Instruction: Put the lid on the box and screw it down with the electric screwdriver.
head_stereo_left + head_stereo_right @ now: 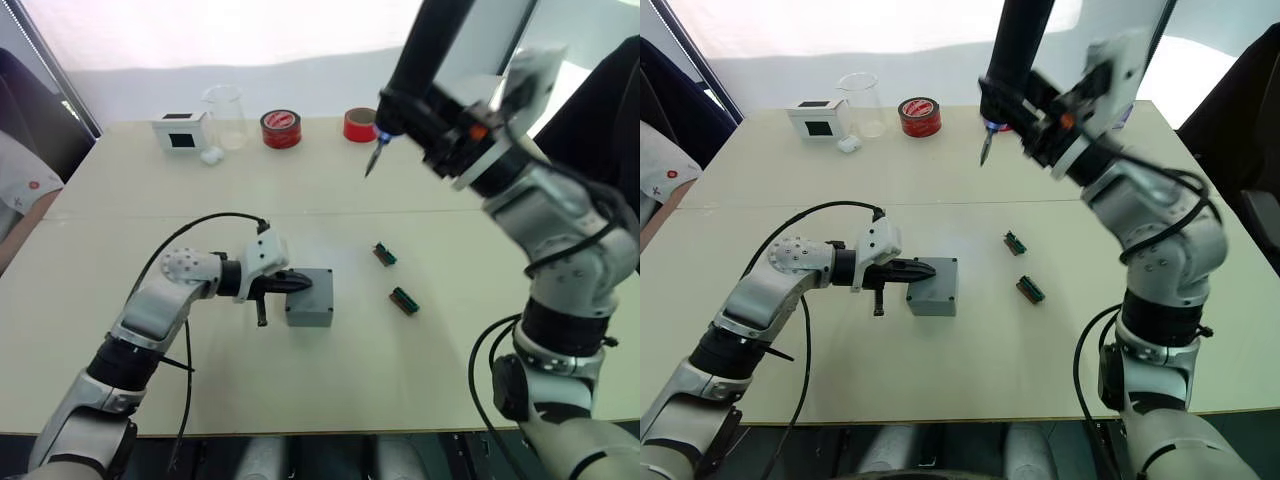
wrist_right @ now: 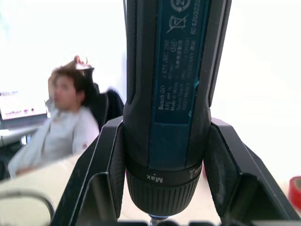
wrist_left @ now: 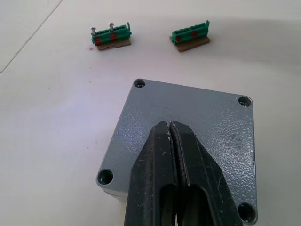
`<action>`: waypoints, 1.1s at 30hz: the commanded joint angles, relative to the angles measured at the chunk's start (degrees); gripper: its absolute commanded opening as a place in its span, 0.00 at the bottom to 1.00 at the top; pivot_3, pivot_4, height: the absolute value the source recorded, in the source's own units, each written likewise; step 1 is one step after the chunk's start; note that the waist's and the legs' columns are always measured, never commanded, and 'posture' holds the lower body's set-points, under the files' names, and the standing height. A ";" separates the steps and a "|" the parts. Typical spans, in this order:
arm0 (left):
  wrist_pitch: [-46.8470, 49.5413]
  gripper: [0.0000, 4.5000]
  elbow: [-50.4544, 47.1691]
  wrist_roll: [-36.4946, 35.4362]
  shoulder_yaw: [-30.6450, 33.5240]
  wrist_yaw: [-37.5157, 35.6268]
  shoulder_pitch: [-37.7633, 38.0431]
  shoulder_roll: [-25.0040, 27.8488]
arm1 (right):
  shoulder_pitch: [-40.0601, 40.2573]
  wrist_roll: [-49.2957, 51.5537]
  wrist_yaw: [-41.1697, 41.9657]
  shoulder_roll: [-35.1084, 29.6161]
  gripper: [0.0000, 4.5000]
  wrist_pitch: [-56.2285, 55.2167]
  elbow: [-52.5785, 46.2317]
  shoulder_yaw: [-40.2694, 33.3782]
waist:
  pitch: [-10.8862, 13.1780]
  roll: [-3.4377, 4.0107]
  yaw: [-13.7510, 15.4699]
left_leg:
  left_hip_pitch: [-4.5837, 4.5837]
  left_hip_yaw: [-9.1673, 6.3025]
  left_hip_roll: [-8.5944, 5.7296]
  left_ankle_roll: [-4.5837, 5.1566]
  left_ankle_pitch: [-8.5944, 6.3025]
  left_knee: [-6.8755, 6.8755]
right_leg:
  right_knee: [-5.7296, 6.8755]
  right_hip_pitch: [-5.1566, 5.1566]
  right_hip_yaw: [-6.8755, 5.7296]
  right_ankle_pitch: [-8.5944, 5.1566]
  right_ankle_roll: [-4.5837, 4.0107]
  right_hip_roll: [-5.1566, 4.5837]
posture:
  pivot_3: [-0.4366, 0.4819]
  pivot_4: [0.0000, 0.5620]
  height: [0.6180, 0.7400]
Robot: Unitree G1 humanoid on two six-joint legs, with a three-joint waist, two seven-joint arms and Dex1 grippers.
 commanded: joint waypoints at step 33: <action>9.43 0.00 -17.02 -10.43 0.66 0.54 4.24 2.60 | -7.79 -31.72 41.26 -38.52 0.69 21.23 55.45 41.32 | 1.63 0.30 -1.20 | -1.06 0.41 0.00 0.20 -0.09 0.75 | 0.08 -0.81 0.13 0.20 0.33 0.08 | 0.48 0.27 1.00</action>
